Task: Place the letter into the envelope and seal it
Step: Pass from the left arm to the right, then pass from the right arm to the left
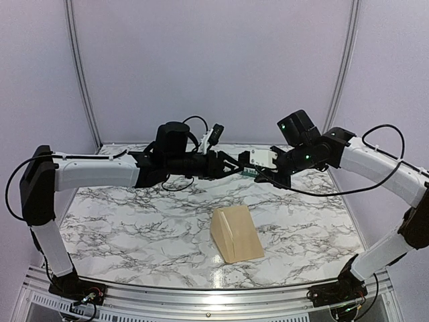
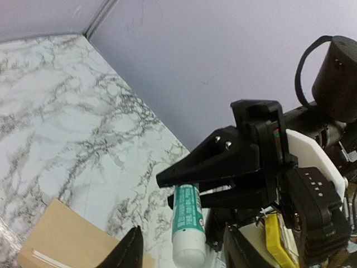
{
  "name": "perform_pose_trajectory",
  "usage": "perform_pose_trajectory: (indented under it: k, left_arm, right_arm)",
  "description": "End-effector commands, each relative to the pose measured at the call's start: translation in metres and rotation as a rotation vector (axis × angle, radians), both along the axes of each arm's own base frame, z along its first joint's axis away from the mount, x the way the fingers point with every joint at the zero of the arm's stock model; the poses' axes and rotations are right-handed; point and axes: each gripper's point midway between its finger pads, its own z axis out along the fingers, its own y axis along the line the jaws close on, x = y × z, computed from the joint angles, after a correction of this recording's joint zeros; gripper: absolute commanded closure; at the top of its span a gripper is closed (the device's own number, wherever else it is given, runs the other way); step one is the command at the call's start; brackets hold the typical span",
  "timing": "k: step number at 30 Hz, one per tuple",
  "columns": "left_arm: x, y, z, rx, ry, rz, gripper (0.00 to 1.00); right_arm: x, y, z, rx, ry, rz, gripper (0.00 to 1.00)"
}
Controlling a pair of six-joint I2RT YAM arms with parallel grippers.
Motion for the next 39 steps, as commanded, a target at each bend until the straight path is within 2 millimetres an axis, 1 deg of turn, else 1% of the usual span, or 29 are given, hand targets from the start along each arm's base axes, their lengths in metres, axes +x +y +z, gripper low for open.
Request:
perform_pose_trajectory:
  k: [1,3,4,6,8,9,11,14,19,21,23,29,34,39]
  left_arm:
    - [0.008,0.021,0.053,-0.046,-0.262,0.147,0.45]
    - [0.000,0.027,0.070,-0.103,-0.375,0.198,0.43]
    - [-0.005,0.031,0.070,-0.139,-0.416,0.220,0.42]
    - [-0.012,0.036,0.084,-0.240,-0.480,0.266,0.40]
    - [-0.015,0.036,0.091,-0.308,-0.518,0.294,0.40]
    - [-0.019,0.034,0.093,-0.335,-0.534,0.296,0.40]
    - [-0.024,0.028,0.093,-0.383,-0.554,0.292,0.40]
    - [-0.028,0.020,0.093,-0.444,-0.560,0.290,0.40]
    - [-0.028,0.003,0.092,-0.480,-0.542,0.278,0.40]
    - [-0.027,-0.002,0.090,-0.487,-0.530,0.266,0.42]
    - [-0.027,-0.007,0.090,-0.498,-0.519,0.256,0.44]
    - [-0.028,-0.018,0.088,-0.523,-0.487,0.212,0.56]
    - [-0.030,-0.023,0.089,-0.543,-0.482,0.194,0.65]
    - [-0.028,-0.027,0.088,-0.546,-0.475,0.192,0.68]
  right_arm:
    - [0.002,0.015,0.025,0.227,0.095,-0.064,0.90]
    - [-0.001,0.020,0.039,0.364,0.215,-0.057,0.90]
    - [-0.003,0.022,0.047,0.437,0.282,-0.040,0.90]
    - [-0.005,0.024,0.058,0.542,0.400,-0.014,0.90]
    - [-0.008,0.023,0.067,0.624,0.502,0.011,0.90]
    - [-0.014,0.024,0.071,0.666,0.562,0.038,0.90]
    - [-0.021,0.025,0.075,0.717,0.619,0.070,0.90]
    - [-0.031,0.025,0.076,0.745,0.657,0.101,0.89]
    - [-0.041,0.025,0.080,0.765,0.688,0.134,0.88]
    - [-0.043,0.024,0.081,0.773,0.691,0.141,0.88]
    - [-0.045,0.023,0.081,0.775,0.695,0.146,0.88]
    - [-0.050,0.023,0.082,0.786,0.711,0.159,0.87]
    - [-0.052,0.023,0.083,0.796,0.731,0.169,0.86]
    - [-0.053,0.023,0.084,0.803,0.737,0.173,0.85]
